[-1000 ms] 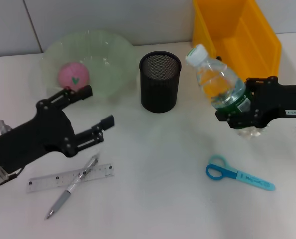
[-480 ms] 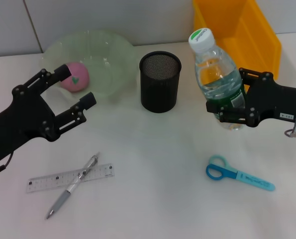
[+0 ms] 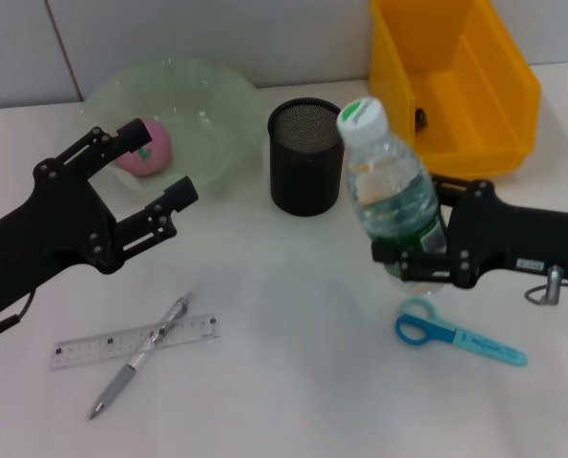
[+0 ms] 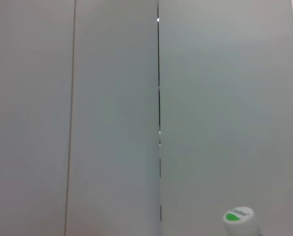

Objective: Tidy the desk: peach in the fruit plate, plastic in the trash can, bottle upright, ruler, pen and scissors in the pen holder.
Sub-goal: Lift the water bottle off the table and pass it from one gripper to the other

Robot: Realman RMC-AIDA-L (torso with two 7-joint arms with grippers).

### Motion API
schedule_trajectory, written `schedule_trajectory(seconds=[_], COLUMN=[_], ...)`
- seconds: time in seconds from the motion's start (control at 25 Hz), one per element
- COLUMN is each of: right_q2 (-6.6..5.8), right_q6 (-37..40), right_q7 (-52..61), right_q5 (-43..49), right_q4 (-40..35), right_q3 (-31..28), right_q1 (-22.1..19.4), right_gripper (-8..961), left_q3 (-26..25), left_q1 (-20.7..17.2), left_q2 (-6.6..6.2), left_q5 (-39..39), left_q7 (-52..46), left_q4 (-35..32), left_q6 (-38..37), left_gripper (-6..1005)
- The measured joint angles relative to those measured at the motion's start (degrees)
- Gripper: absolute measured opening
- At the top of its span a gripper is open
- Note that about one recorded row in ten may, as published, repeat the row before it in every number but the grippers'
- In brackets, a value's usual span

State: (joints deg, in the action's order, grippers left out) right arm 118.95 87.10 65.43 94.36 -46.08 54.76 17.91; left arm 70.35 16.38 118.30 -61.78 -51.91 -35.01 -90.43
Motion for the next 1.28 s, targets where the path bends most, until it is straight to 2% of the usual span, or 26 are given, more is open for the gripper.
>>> schedule_trajectory(seconds=[0.44, 1.28], right_q2=[-0.01, 0.35], right_q6=[1.3, 4.3], right_q7=[-5.9, -12.4], right_q5=[2.6, -2.1], right_q4=[5.3, 13.7], right_q3=[0.5, 0.2], right_q1=[3.3, 8.4], right_gripper=[791, 797], left_q3=[0.3, 0.2], left_q1=[3.5, 4.2], left_q2=[0.06, 0.44], left_q5=[-0.1, 2.4], left_q7=[-1.1, 2.9], left_q4=[4.7, 10.5], left_q6=[-3.8, -8.3], left_gripper=[793, 793])
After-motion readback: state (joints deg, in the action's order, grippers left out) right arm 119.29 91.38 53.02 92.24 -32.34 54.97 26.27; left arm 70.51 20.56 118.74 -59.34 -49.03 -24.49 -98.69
